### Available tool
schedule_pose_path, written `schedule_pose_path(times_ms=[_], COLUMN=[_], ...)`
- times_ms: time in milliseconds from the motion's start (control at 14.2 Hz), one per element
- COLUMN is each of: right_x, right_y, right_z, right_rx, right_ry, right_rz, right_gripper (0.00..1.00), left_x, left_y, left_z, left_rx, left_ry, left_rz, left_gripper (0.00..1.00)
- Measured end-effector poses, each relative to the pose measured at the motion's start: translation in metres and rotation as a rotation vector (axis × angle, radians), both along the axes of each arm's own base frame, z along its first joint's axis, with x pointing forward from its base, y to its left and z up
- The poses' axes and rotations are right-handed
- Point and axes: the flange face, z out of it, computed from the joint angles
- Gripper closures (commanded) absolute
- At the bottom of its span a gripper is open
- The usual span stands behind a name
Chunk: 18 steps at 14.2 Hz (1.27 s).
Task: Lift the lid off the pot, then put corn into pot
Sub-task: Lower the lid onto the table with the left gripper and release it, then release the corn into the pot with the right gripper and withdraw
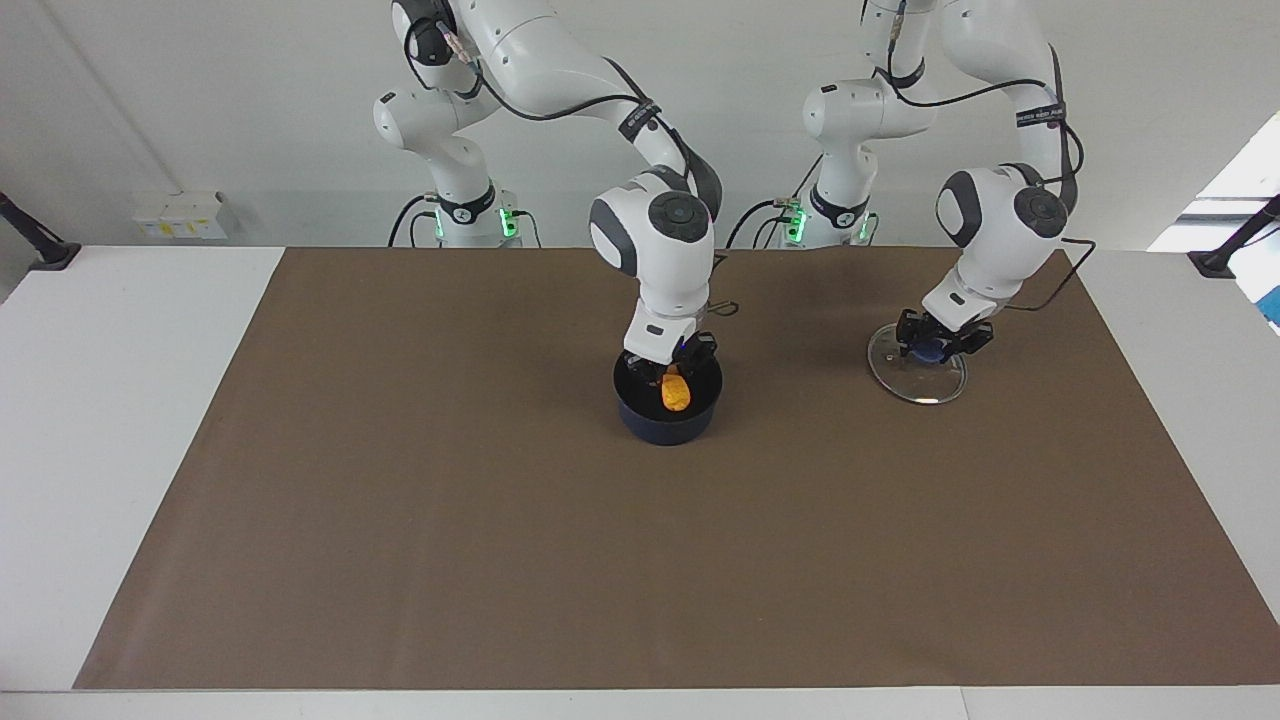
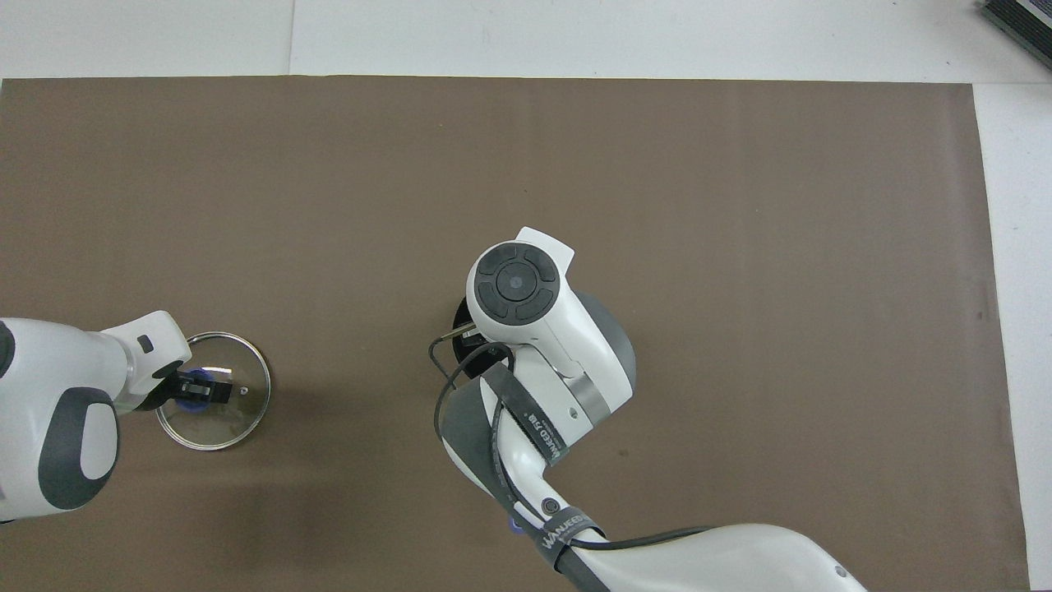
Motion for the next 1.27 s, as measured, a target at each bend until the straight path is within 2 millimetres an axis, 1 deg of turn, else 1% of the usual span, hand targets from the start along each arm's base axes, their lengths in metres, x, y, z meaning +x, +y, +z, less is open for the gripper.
schedule_pose_path(times_ms=[71,141,212,283,353,424,495,565,707,848,918,989,1060,1130,1201,1272], right_x=[0.001,0.001,0.001,0.001,0.0,0.0,-0.001,-0.001,-0.001,-0.001,0.001,0.004,0.008,0.013,0.02,0.027], right_y=[-0.001,-0.002,-0.002,-0.002,-0.002,-0.003,-0.003,-0.003,-0.003,-0.002,-0.004,-0.009,-0.018,-0.033,-0.054,-0.078], right_z=[0.0,0.0,-0.001,-0.002,-0.004,-0.005,-0.007,-0.008,-0.008,-0.004,0.003,0.014,0.03,0.048,0.07,0.092], right_rx=[0.002,0.002,0.001,0.0,-0.001,-0.002,-0.003,-0.003,-0.003,0.001,0.006,0.011,0.016,0.02,0.025,0.033], right_ry=[-0.002,-0.003,-0.001,0.001,0.003,0.004,0.005,0.006,0.007,0.0,-0.008,-0.018,-0.027,-0.033,-0.039,-0.047], right_rz=[0.0,0.002,0.004,0.004,0.004,0.004,0.004,0.004,0.005,0.005,0.001,-0.008,-0.024,-0.046,-0.077,-0.115], right_gripper=[0.91,0.68,0.42,0.24,0.2,0.12,0.07,0.0,0.0,0.0,0.0,0.0,0.0,0.0,0.0,0.0], left_x=[0.003,0.006,0.011,0.017,0.023,0.031,0.038,0.046,0.06,0.073,0.081,0.089,0.096,0.103,0.107,0.109], left_y=[0.0,0.0,0.0,0.001,0.0,-0.001,-0.002,-0.004,-0.01,-0.019,-0.021,-0.023,-0.024,-0.025,-0.025,-0.025], left_z=[0.003,0.006,0.009,0.013,0.018,0.025,0.035,0.046,0.073,0.106,0.124,0.14,0.154,0.167,0.178,0.189], left_rx=[0.0,0.001,0.001,0.001,0.001,0.002,0.002,0.002,0.0,-0.002,-0.003,-0.004,-0.005,-0.005,-0.005,-0.005], left_ry=[-0.007,-0.015,-0.024,-0.034,-0.047,-0.063,-0.08,-0.095,-0.109,-0.095,-0.086,-0.078,-0.071,-0.068,-0.061,-0.052], left_rz=[0.0,0.0,0.0,0.0,-0.001,-0.002,-0.001,0.006,0.032,0.059,0.074,0.091,0.106,0.115,0.118,0.121], left_gripper=[0.0,0.0,0.0,0.0,0.0,0.0,0.0,0.0,0.0,0.0,0.0,0.0,0.0,0.0,0.0,0.0])
